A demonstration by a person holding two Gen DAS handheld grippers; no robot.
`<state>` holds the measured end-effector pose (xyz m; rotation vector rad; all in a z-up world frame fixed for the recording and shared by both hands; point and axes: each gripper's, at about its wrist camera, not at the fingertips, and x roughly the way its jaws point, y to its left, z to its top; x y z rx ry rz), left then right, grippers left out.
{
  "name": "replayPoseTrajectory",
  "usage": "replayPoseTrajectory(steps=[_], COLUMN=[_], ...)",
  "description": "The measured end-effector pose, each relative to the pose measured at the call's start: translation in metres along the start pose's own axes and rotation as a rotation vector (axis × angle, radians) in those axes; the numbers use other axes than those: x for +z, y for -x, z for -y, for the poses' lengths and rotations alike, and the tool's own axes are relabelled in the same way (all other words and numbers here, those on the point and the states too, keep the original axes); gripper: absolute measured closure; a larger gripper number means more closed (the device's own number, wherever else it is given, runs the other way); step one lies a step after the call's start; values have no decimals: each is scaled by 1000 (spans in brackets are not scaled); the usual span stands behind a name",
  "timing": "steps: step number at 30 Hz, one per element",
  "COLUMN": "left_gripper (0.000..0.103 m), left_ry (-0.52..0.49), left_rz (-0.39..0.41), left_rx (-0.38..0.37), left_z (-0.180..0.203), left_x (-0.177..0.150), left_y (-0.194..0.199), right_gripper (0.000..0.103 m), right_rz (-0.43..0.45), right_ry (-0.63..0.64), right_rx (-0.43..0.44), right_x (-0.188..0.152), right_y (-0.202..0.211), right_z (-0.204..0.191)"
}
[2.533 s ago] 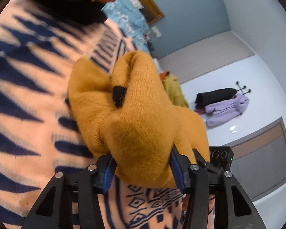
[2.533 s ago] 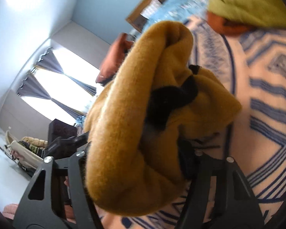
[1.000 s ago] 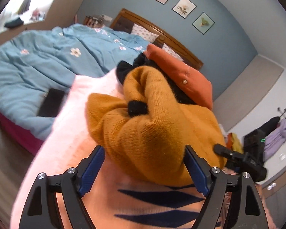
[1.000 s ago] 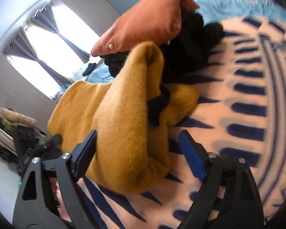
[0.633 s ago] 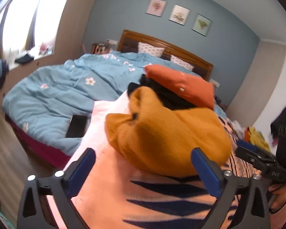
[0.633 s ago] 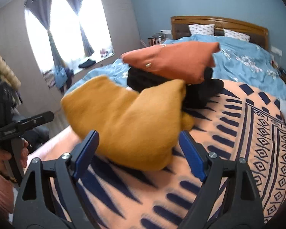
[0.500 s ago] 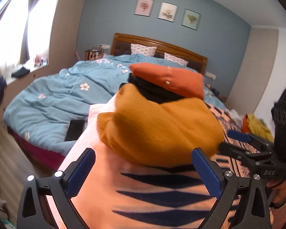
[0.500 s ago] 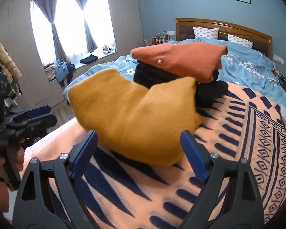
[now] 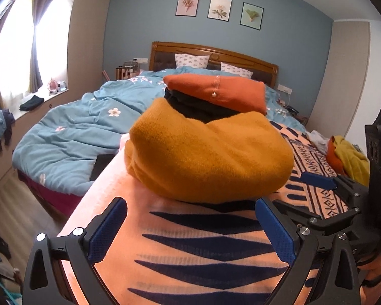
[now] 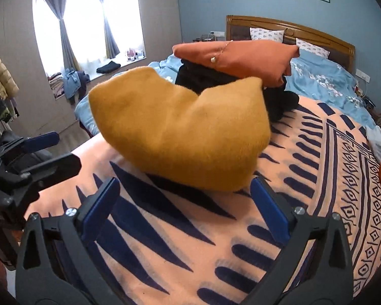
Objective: Fold clothes
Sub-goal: 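Lower the bundle onto the stack and open both grippers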
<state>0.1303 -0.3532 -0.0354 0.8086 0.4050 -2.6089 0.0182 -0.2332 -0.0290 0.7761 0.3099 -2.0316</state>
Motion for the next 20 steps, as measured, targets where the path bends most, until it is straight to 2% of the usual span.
replayPoseTrajectory(steps=[7,20], left_gripper=[0,0], left_ry=[-2,-59], left_rz=[0,28], left_rx=[-10,57], left_z=[6,27], left_x=[-3,-14], left_y=[4,19], right_gripper=[0,0], right_rz=[65,69], right_ry=[-24,-47], right_rx=[15,-7], right_x=[1,-3], right_y=[17,32], right_z=[5,2])
